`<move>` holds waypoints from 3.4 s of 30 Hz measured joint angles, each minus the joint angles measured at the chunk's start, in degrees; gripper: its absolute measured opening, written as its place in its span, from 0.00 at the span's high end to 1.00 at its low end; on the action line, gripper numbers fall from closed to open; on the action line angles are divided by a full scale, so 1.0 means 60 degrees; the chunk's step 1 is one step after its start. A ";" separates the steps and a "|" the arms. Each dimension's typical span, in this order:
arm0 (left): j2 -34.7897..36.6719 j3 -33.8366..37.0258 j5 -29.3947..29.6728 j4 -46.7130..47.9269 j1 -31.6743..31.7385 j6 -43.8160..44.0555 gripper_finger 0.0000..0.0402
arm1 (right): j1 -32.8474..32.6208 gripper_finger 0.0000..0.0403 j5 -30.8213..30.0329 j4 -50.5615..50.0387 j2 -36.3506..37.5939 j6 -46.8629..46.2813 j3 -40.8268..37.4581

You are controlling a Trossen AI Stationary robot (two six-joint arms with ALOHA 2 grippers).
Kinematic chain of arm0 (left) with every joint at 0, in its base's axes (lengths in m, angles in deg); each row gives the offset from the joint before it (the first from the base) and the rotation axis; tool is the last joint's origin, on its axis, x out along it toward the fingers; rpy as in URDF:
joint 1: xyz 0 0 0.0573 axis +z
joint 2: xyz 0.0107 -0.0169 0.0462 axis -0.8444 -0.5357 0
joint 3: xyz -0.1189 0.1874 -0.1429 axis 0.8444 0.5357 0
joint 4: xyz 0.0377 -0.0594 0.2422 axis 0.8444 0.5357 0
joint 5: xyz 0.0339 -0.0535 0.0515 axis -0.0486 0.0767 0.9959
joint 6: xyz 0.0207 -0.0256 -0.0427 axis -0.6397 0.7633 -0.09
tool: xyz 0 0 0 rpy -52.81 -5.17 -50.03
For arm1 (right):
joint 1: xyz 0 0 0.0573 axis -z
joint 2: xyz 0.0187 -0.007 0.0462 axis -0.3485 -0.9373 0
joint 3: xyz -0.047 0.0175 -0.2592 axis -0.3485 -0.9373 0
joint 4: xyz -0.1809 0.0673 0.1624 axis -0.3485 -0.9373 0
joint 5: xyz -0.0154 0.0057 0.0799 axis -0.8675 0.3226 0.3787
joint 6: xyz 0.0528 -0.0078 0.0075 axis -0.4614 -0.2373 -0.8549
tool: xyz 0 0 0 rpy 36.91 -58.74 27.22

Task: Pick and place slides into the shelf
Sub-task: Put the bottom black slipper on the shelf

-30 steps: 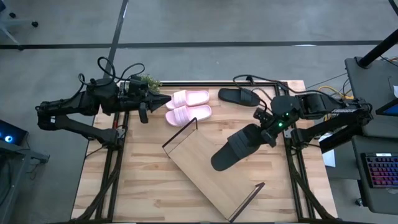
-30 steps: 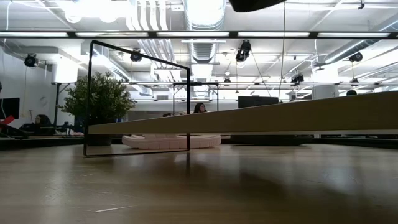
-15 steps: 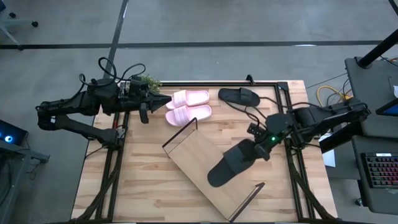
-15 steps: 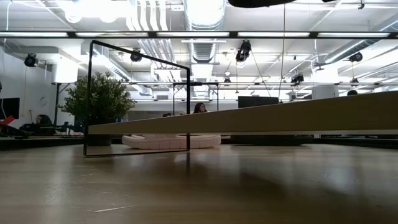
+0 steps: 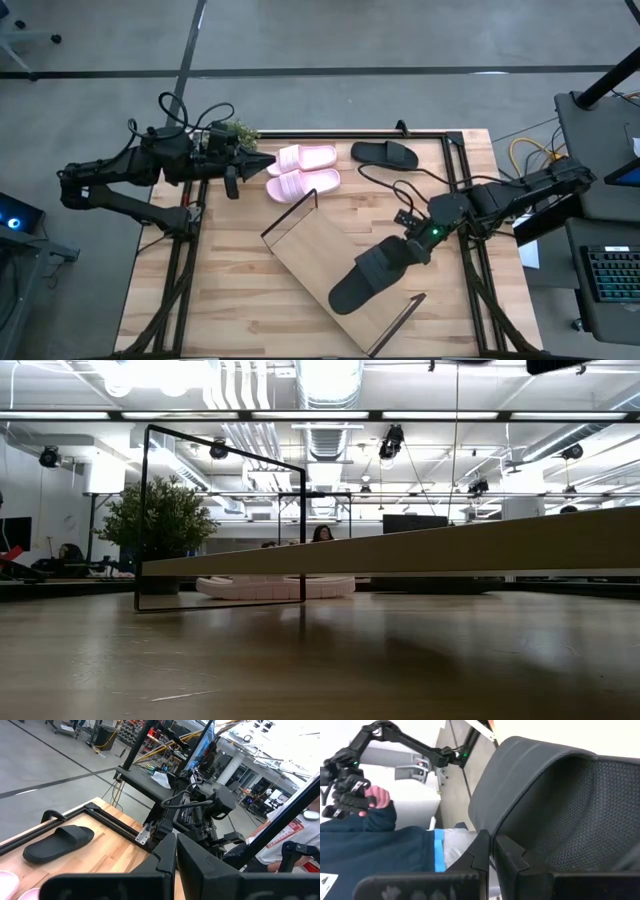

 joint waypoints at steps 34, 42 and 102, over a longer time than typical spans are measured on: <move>0.0008 0.0000 0.0000 0.0007 0.0000 -0.0157 1.00 | -0.0458 0.98 0.0191 0.3022 0.0604 -0.1496 -0.3054; 0.0008 0.0000 0.0000 0.0007 0.0000 -0.0160 1.00 | -0.0716 0.98 0.0191 0.4247 0.0604 -0.2120 -0.3968; -0.0047 0.0000 0.0000 0.0000 0.0000 -0.0153 1.00 | -0.1496 0.98 0.0955 0.6934 -0.1655 -0.3150 -0.4987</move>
